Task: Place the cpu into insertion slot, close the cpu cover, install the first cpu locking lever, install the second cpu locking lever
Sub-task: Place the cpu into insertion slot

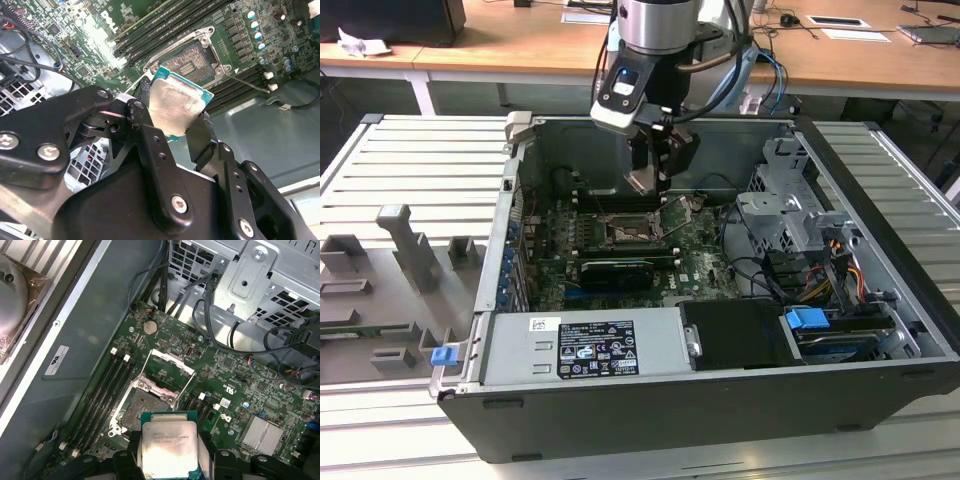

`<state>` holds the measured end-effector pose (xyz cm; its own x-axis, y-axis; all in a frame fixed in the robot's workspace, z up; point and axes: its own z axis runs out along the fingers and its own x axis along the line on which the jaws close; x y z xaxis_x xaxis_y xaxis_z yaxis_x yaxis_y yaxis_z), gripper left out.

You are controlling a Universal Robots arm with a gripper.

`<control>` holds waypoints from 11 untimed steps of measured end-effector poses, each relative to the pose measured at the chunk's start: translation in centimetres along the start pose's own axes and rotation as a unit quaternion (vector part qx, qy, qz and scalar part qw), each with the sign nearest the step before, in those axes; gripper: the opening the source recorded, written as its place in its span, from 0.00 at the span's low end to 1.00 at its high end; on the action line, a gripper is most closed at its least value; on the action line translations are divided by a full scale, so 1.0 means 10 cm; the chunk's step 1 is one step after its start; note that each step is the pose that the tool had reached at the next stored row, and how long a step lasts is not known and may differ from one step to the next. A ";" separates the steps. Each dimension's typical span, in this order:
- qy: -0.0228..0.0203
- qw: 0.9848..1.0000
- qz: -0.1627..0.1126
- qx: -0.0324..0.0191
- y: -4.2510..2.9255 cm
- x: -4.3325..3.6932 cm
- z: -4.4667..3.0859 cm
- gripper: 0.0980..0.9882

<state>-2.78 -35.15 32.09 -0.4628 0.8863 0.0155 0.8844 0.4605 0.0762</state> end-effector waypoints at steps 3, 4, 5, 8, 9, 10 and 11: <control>0.000 1.000 0.003 0.000 -0.002 0.000 0.021 0.49; 0.000 1.000 0.004 0.000 -0.002 0.000 0.026 0.49; 0.000 1.000 0.005 0.000 -0.002 0.000 0.030 0.49; -0.001 1.000 0.009 0.000 -0.004 -0.001 0.047 0.49; -0.001 1.000 0.010 0.000 -0.004 -0.001 0.053 0.49; -0.001 1.000 0.012 0.000 -0.005 -0.001 0.059 0.49; -0.001 1.000 0.012 0.000 -0.005 -0.001 0.063 0.49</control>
<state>-2.78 -35.15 31.46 -0.4406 0.8976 0.0155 0.8956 0.4383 0.0763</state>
